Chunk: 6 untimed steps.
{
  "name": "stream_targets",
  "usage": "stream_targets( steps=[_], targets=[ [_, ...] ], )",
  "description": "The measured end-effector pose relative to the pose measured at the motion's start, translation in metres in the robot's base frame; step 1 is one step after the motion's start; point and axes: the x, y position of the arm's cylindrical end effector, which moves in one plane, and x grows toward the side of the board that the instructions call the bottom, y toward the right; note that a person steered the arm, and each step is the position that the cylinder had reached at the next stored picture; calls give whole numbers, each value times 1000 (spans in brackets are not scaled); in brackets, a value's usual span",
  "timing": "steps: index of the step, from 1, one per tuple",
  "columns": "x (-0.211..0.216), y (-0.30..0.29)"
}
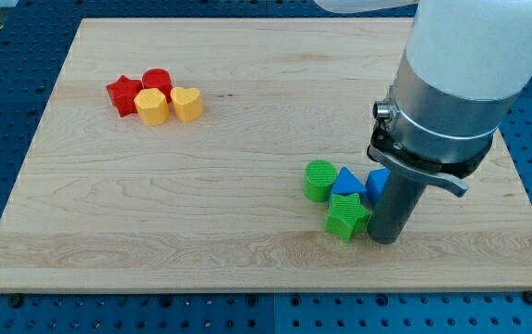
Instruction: Push green star and green circle slightly up
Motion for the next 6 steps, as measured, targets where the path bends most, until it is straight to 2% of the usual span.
stream_targets(
  steps=[3, 5, 6],
  targets=[
    [18, -12],
    [10, -36],
    [-12, -44]
  ],
)
